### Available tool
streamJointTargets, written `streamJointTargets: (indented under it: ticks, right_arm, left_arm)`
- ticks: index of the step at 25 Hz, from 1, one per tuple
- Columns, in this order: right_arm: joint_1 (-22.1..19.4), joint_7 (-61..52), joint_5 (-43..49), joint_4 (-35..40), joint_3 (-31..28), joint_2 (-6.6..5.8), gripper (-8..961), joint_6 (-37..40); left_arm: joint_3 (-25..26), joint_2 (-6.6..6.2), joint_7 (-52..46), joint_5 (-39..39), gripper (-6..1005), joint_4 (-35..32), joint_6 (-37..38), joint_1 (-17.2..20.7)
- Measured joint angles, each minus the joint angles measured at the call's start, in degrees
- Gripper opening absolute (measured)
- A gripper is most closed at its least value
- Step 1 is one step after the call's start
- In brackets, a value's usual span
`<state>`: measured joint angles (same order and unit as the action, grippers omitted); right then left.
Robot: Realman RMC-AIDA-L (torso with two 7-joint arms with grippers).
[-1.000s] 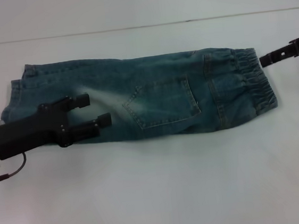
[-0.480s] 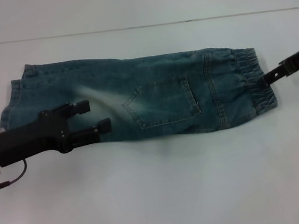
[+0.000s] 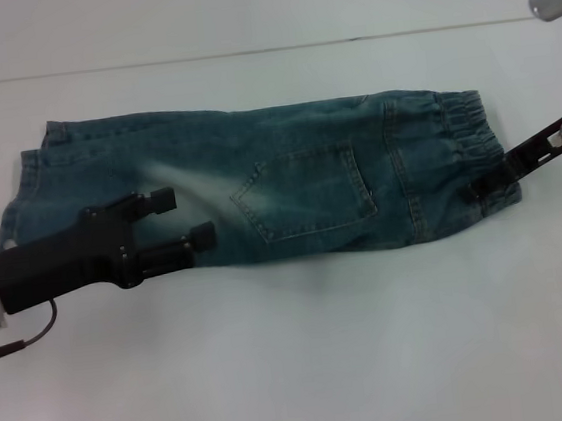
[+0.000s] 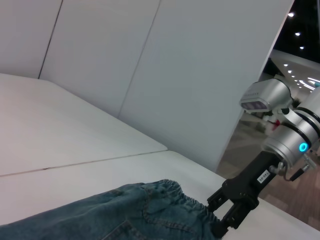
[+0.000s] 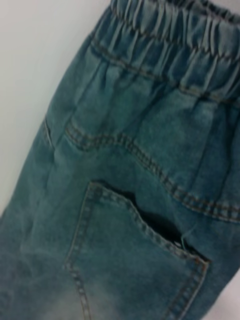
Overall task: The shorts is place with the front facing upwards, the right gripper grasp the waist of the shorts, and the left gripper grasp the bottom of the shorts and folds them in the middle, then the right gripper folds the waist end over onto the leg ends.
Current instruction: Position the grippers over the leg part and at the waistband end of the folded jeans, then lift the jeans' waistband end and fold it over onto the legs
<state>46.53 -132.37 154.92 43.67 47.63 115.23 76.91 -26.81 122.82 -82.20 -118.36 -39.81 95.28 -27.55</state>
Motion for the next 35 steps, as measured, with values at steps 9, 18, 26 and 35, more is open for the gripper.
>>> streamJointTargets:
  ticks: [9,18,26,35]
  right_arm:
    - [-0.11,2.66,-0.02,-0.22,0.27,1.15,773,-1.38]
    - [-0.23,4.97,-0.31,0.03,0.28,1.51,421,-0.6]
    - [-0.48,6.42,-0.33,0.21,-0.13,1.5,154,-0.22]
    - [-1.14,6.66,-2.63,4.76,-0.36,1.26,92,3.32]
  left_arm:
    - [-0.17,0.31,0.35,-0.31,933,0.94,-0.4,-0.14]
    - [-0.17,0.31,0.43,-0.29,932,1.42,-0.4,0.05]
    - [-0.16,0.31,0.46,0.05,917,1.4,-0.32,0.0]
    - [0.18,1.03,2.38,6.81,891,4.15,-5.19,-0.71]
